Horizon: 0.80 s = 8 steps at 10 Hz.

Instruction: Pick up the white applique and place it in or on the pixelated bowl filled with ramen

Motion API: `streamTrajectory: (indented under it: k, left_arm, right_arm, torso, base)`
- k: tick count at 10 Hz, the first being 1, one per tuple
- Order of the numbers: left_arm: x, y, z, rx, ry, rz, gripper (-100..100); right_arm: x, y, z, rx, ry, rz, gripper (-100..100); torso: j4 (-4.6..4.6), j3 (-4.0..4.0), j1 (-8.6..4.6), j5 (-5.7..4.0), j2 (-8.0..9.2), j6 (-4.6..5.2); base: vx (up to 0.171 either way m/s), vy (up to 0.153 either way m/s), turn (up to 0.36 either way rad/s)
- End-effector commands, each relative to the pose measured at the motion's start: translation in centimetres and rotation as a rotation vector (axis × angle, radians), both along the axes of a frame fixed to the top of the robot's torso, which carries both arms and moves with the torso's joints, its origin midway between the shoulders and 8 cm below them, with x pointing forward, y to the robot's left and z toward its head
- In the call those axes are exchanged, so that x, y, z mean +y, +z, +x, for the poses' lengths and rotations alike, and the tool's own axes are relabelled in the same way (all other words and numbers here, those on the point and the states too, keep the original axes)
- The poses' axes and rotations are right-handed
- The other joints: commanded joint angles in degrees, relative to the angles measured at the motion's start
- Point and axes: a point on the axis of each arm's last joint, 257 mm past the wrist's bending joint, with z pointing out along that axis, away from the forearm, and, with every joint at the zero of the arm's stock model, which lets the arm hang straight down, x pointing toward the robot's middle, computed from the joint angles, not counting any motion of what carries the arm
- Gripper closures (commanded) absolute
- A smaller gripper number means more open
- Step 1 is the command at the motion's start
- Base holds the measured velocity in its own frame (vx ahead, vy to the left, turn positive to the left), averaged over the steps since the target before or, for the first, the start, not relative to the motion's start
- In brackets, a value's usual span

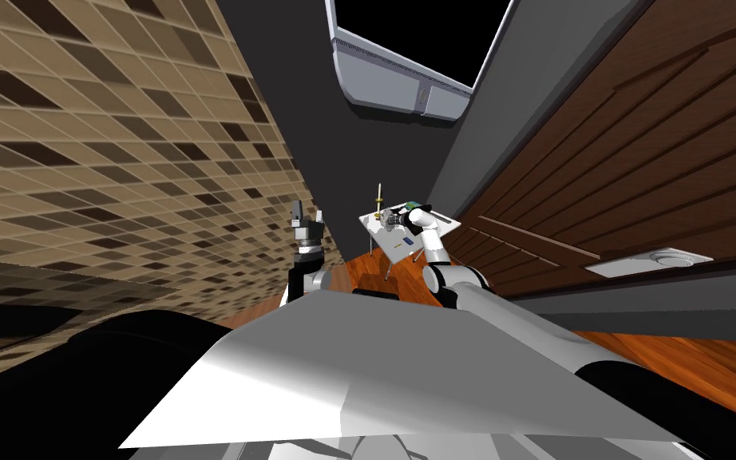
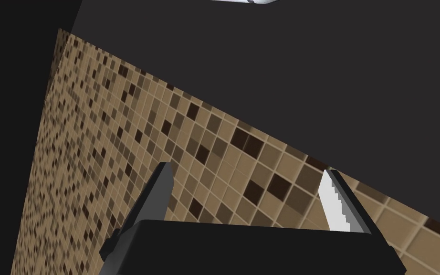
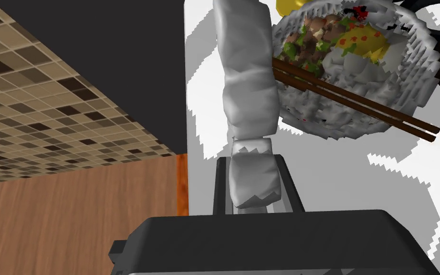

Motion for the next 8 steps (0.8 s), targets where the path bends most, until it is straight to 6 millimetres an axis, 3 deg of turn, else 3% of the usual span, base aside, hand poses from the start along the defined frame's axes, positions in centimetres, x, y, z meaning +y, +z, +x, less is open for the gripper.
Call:
streamTrajectory:
  k: [1, 5, 8]
  left_arm:
    - [0.0, 0.0, 0.0, 0.000, 0.000, 0.000, 0]
    - [0.0, 0.0, 0.0, 0.000, 0.000, 0.000, 0]
    - [0.0, 0.0, 0.0, 0.000, 0.000, 0.000, 0]
  right_arm:
    - [0.4, 1.6, 0.9, 0.002, -0.016, 0.021, 100]
    - [0.9, 4.8, 2.8, 0.002, -0.059, 0.052, 100]
    - [0.5, 5.7, 3.8, 0.001, -0.086, 0.051, 100]
  torso:
    - [0.00, 0.00, 0.00, 0.00, 0.00, 0.00]
    - [0.00, -0.05, -0.05, 0.01, -0.12, 0.05]
    - [0.00, -0.10, -0.22, 0.02, -0.21, 0.09]
  base:
    - [-0.023, -0.056, 0.023]
    - [-0.006, -0.070, 0.032]
    - [0.025, -0.104, 0.069]
